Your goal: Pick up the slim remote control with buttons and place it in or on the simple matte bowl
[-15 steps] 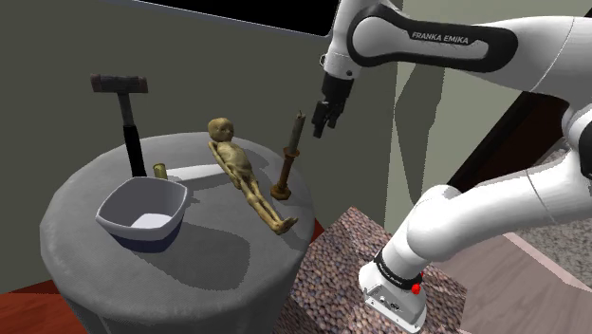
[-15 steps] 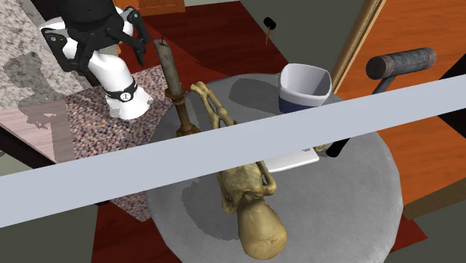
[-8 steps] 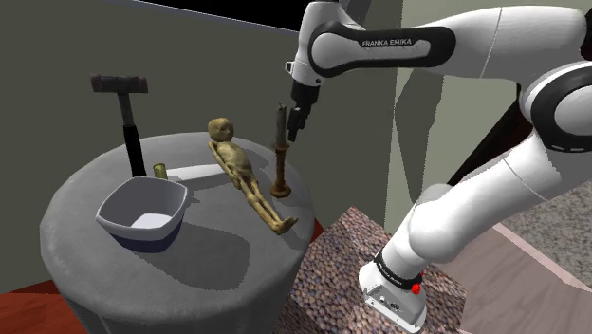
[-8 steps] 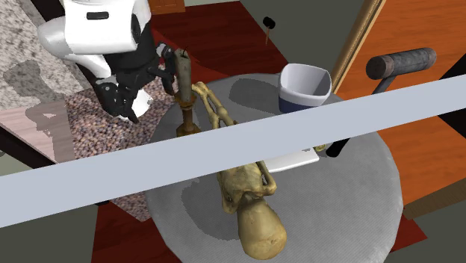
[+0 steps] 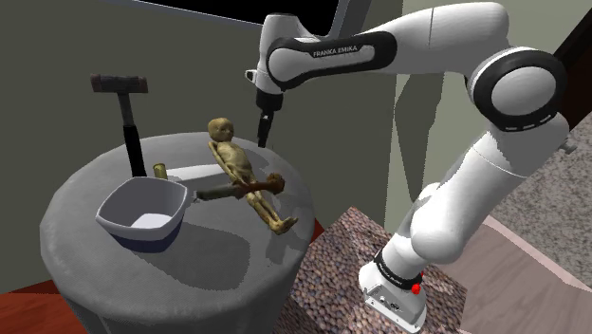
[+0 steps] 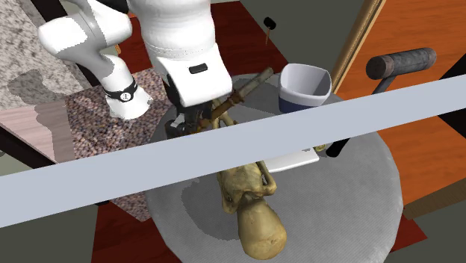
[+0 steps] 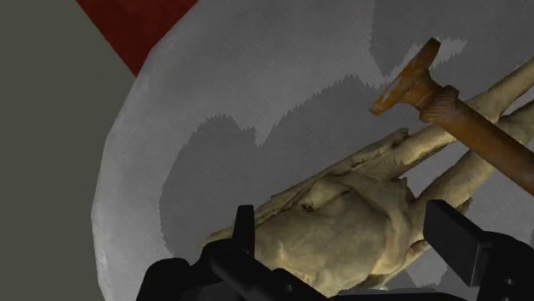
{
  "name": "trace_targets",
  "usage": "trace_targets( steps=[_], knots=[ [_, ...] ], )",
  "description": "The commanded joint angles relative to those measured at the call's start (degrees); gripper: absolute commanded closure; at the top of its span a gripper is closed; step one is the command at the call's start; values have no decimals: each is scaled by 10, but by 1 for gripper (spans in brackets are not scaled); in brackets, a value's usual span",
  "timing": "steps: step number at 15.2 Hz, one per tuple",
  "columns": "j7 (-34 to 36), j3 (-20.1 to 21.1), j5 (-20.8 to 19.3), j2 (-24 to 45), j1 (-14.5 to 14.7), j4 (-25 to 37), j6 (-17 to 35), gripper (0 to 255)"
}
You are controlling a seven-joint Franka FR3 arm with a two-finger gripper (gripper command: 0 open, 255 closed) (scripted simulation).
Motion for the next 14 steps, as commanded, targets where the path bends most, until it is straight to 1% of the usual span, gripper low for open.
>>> trace_targets(
  steps=[1,7,14],
  knots=[
    [-28,7,-1,39,8,28,11,0],
    [-103,31,-9,145,29,113,38,0],
    [-180,63,-30,262,59,218,53,0]
  ],
)
